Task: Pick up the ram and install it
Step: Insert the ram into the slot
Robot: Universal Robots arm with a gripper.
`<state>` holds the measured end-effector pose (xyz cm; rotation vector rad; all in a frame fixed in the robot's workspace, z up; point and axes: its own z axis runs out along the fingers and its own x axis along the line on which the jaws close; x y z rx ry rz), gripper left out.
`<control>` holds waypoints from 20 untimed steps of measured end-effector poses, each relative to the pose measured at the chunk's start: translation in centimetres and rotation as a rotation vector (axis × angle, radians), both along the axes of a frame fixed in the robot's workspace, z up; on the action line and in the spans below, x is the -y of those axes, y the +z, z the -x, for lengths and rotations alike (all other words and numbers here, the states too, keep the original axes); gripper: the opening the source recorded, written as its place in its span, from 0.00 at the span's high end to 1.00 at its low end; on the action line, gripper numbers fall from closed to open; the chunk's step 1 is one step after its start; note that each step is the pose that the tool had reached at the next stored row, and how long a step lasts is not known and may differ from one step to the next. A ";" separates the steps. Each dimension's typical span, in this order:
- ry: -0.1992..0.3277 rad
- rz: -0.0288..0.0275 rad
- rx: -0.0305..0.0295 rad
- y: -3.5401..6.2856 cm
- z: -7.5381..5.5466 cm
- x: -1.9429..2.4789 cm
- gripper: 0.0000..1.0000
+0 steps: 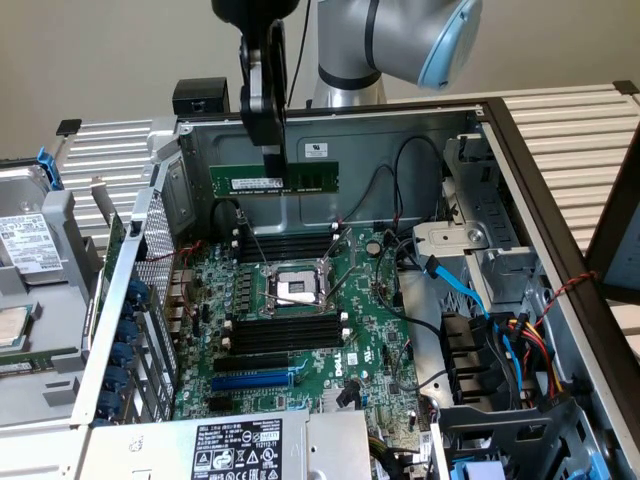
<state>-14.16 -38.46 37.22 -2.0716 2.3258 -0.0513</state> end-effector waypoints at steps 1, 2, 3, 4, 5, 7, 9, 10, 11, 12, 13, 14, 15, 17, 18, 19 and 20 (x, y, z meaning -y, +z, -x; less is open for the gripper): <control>0.000 0.0000 -0.0001 -0.19 0.0 0.01 0.88; 0.000 0.0001 -0.0002 -0.37 0.0 0.03 0.88; 0.000 0.0000 -0.0002 -0.56 -0.1 0.04 0.88; 0.000 0.0000 -0.0002 -0.72 -0.1 0.05 0.88; 0.000 0.0000 -0.0002 -0.90 -0.1 0.05 0.88; 0.000 0.0001 -0.0003 -1.28 -0.3 0.06 0.88; 0.000 0.0000 -0.0002 -1.63 -0.4 0.06 0.88; 0.000 0.0000 -0.0002 -1.83 -0.5 0.06 0.88; 0.000 0.0000 -0.0002 -2.02 -0.6 0.06 0.88; 0.000 0.0000 -0.0002 -2.19 -0.6 0.06 0.88; 0.000 0.0001 -0.0002 -2.36 -0.6 0.05 0.88; 0.000 0.0001 -0.0002 -2.56 -0.6 0.05 0.88; 0.000 0.0001 -0.0003 -2.73 -0.6 0.06 0.88; -0.001 0.0000 -0.0002 -3.09 -0.6 0.07 0.88; -0.001 0.0000 -0.0002 -3.27 -0.5 0.09 0.88; -0.001 0.0001 -0.0002 -3.46 -0.4 0.12 0.88; -0.001 0.0001 -0.0002 -3.65 -0.3 0.18 0.88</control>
